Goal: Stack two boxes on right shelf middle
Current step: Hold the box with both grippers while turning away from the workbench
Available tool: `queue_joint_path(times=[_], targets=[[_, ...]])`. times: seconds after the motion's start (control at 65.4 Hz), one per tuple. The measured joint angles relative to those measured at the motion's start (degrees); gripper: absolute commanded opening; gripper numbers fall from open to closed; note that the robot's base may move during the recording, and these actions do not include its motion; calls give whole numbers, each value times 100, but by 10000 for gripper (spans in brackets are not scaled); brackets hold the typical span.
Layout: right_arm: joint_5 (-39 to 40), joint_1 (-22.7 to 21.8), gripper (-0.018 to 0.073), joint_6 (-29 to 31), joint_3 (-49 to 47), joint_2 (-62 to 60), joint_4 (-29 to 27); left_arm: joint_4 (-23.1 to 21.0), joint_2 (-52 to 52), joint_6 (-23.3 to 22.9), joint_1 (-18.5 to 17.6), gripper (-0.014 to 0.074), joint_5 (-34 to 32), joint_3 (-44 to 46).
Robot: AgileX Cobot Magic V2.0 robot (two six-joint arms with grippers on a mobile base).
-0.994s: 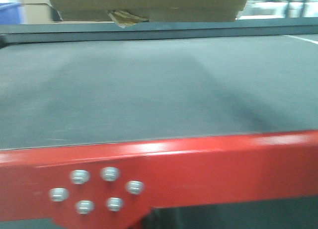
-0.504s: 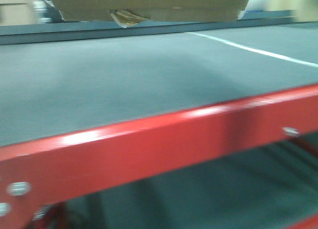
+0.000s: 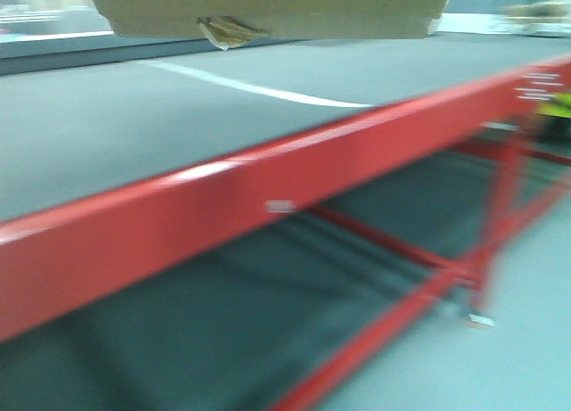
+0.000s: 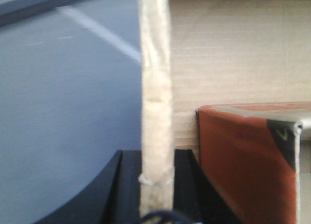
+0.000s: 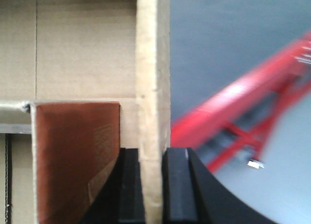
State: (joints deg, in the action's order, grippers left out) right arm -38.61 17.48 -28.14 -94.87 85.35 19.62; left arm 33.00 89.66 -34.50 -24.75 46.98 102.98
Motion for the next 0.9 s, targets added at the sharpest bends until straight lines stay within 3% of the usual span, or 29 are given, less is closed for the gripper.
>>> queue_joint_path(times=[0.902], targets=[[0, 0, -154, 0, 0, 0, 0, 0, 0, 0, 0, -111, -22, 0]])
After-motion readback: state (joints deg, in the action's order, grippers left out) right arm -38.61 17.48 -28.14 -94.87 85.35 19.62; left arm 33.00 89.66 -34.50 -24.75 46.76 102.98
